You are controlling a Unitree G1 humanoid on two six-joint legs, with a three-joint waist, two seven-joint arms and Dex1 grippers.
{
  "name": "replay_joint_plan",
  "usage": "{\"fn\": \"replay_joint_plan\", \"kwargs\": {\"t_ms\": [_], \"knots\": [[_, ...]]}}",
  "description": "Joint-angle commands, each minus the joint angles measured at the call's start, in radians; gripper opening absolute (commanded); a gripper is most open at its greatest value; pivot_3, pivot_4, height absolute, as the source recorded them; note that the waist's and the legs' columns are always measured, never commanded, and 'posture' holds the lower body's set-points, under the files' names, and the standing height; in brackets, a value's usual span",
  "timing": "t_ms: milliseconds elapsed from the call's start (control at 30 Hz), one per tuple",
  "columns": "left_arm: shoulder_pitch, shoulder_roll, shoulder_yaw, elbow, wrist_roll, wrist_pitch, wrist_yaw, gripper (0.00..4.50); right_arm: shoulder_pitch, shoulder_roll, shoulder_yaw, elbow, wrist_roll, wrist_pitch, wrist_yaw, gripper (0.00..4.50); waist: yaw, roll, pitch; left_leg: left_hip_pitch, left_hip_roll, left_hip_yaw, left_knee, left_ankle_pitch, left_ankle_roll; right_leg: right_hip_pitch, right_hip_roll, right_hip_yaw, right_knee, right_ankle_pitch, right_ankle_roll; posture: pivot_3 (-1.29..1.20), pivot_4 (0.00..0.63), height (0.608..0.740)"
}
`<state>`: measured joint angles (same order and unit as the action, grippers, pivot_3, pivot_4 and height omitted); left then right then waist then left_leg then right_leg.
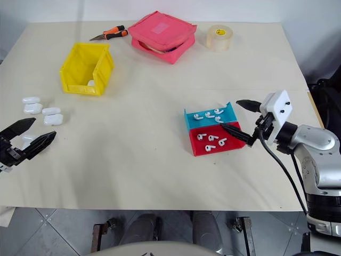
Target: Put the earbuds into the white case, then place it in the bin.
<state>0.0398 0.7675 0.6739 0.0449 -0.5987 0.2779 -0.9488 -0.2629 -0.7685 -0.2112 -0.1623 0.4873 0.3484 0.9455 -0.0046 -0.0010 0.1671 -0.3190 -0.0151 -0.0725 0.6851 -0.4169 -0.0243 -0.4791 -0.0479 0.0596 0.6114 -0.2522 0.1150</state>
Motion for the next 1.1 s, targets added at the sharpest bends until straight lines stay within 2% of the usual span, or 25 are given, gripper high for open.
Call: {"fn": "replay_joint_plan", "kwargs": {"t_ms": [33, 267, 433, 567, 800, 1100], "knots": [[-0.015, 0.005, 0.022, 0.004, -0.009, -0.031, 0.008, 4.46, 0.0, 0.005, -0.021, -0.041, 0.008, -0.027, -0.005, 4.5, 0.0, 0.0, 0.0, 0.0, 0.0, 0.0, 0.0, 0.0, 0.0, 0.0, 0.0, 0.0, 0.0, 0.0, 0.0, 0.0, 0.15, 0.74], [-0.035, 0.005, 0.034, 0.005, 0.006, -0.018, 0.102, 4.46, -0.031, 0.013, -0.007, -0.026, 0.012, -0.026, 0.002, 4.5, -0.001, 0.0, 0.0, 0.0, 0.0, 0.0, 0.003, 0.0, 0.0, 0.0, 0.0, 0.0, 0.001, 0.0, 0.0, 0.0, 0.15, 0.74], [0.024, 0.023, 0.072, -0.061, -0.032, 0.156, 0.19, 4.46, -0.096, 0.036, 0.018, 0.015, 0.011, -0.035, 0.02, 4.5, -0.007, 0.0, 0.0, 0.0, 0.0, 0.0, 0.005, 0.0, 0.0, 0.0, 0.0, 0.001, 0.002, 0.0, 0.001, 0.0, 0.15, 0.74], [0.168, 0.03, 0.14, -0.146, -0.079, 0.301, 0.182, 4.46, -0.153, 0.049, 0.041, 0.064, 0.004, -0.049, 0.043, 4.5, -0.019, -0.001, 0.0, 0.0, 0.0, 0.0, 0.005, 0.0, 0.0, 0.0, -0.002, 0.001, 0.006, 0.001, 0.001, 0.0, 0.15, 0.74], [0.361, -0.041, 0.345, -0.209, -0.118, 0.228, 0.102, 4.46, -0.235, 0.062, 0.083, 0.165, 0.004, -0.091, 0.137, 4.5, -0.024, -0.002, 0.001, 0.0, 0.0, 0.0, 0.006, 0.0, 0.001, 0.001, -0.004, 0.0, 0.001, 0.0, 0.0, 0.0, 0.15, 0.74], [0.436, -0.068, 0.43, -0.188, -0.113, 0.187, 0.098, 4.46, -0.248, 0.038, 0.08, 0.193, 0.037, -0.094, 0.288, 4.5, -0.019, -0.002, 0.001, 0.0, -0.005, -0.001, 0.006, 0.001, 0.003, 0.003, -0.01, -0.002, 0.001, 0.001, 0.001, 0.0, 0.15, 0.74]]}}
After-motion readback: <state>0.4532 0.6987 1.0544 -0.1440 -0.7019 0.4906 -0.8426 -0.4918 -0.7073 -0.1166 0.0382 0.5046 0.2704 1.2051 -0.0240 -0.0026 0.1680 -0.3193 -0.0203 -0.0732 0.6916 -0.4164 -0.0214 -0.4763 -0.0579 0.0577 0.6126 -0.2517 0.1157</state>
